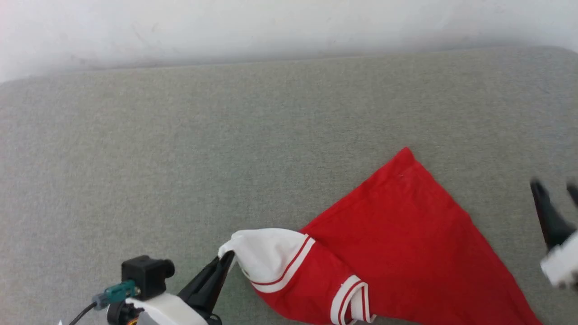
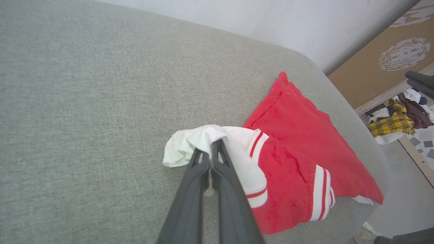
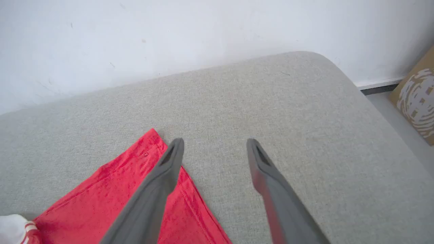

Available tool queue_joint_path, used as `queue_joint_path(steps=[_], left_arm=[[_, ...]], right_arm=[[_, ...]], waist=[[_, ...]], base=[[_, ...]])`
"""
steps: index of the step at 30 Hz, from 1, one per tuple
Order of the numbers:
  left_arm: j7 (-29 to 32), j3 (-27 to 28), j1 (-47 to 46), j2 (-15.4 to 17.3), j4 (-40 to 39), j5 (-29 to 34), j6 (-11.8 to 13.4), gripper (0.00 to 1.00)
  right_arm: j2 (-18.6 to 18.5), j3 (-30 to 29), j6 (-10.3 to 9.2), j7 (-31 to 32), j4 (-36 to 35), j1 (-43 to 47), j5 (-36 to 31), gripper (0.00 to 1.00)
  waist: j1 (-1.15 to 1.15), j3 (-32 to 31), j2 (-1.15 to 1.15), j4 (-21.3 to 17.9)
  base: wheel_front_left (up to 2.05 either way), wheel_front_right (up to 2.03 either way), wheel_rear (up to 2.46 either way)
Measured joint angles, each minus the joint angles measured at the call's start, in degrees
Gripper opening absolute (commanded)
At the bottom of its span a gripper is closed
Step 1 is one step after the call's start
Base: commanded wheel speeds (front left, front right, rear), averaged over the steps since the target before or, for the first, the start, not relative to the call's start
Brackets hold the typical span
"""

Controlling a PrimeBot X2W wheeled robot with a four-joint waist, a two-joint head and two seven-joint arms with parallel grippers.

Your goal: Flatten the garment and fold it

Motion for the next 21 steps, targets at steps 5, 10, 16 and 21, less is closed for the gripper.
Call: queue_joint_path(steps=[5, 10, 16, 21], left_arm=[[0.3, -1.4, -3.6, -0.9, 0.3, 0.6, -1.8, 0.00], [0.4, -2.7, -7.1, -2.2, 2.1, 0.6, -3.7, 0.00], [0.1, -3.7, -9.8, -3.8, 4.2, 0.9, -5.2, 0.00], [-0.6, -4.1, -11.1, -4.5, 5.7, 1.1, -6.1, 0.00]], right_arm=[[-2.5, 6.8, 0.00, 5.7, 2.0, -10.7, -1.8, 1.00], [-5.4, 13.4, 0.00, 10.1, 10.5, -17.5, -3.0, 1.00], [-7.4, 16.6, 0.00, 12.1, 18.4, -20.3, -3.6, 1.00], [-9.0, 17.3, 0.00, 12.0, 21.1, -20.9, -3.7, 1.00]], waist=[[0.01, 2.3, 0.00, 1.7], [0.02, 5.3, 0.00, 4.1], [0.03, 8.5, 0.01, 7.4], [0.02, 11.1, 0.01, 9.5]], base=[[0.00, 0.00, 0.00], [0.00, 0.00, 0.00], [0.00, 0.00, 0.00], [0.00, 0.00, 0.00]])
